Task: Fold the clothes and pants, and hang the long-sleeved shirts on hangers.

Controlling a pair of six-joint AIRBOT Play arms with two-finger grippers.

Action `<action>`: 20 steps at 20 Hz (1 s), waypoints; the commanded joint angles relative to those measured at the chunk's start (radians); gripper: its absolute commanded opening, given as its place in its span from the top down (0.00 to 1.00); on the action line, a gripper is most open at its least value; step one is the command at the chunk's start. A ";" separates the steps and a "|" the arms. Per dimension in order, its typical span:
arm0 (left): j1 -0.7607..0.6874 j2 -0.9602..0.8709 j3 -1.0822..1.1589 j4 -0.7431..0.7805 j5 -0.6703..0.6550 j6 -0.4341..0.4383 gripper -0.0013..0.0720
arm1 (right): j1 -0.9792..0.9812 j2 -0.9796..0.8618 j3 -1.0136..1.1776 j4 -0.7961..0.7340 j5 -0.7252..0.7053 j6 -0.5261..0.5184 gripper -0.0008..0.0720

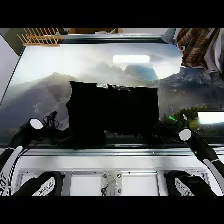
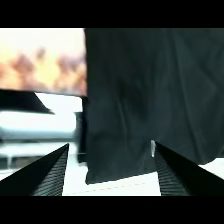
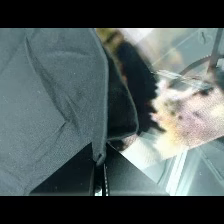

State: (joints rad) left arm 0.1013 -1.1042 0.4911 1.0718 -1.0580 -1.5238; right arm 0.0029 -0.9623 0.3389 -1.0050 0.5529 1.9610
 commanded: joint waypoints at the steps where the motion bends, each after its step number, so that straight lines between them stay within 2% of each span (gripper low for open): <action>1: -0.056 0.000 -0.050 -0.072 0.080 0.024 0.24 | 0.001 0.000 0.000 0.001 0.002 0.000 0.96; 5: -0.088 0.001 -0.050 -0.082 0.124 -0.003 0.24 | 0.001 0.001 0.000 0.001 0.008 0.000 0.96; 6: -0.087 0.000 -0.044 -0.076 0.109 -0.010 0.39 | 0.000 0.004 0.000 0.000 0.020 -0.001 0.96; 7: -0.087 0.001 -0.026 -0.063 0.084 -0.008 0.82 | 0.000 0.008 0.002 -0.004 0.032 -0.001 0.96; 8: -0.087 0.001 0.009 -0.042 0.044 -0.005 0.96 | -0.001 0.013 0.014 -0.017 0.053 -0.010 0.96; 10: -0.087 0.020 0.100 0.008 -0.070 0.002 0.96 | -0.005 0.026 0.072 -0.081 0.136 -0.048 0.96; 14: -0.089 0.187 0.224 0.034 -0.247 -0.010 0.97 | -0.029 0.029 0.270 -0.320 0.504 -0.061 0.96; 16: -0.096 0.281 0.264 0.033 -0.323 -0.030 0.97 | -0.029 0.029 0.355 -0.386 0.649 -0.108 0.96; 18: -0.133 0.336 0.301 0.034 -0.365 -0.045 0.97 | -0.029 0.026 0.417 -0.391 0.727 -0.130 0.96; 20: -0.193 0.349 0.336 0.037 -0.353 -0.049 0.97 | -0.028 0.017 0.464 -0.389 0.748 -0.129 0.96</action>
State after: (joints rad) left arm -0.0364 -0.8101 0.7723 1.1004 -1.3632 -1.5555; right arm -0.0242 -0.9375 0.7193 -1.3453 1.1683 1.8572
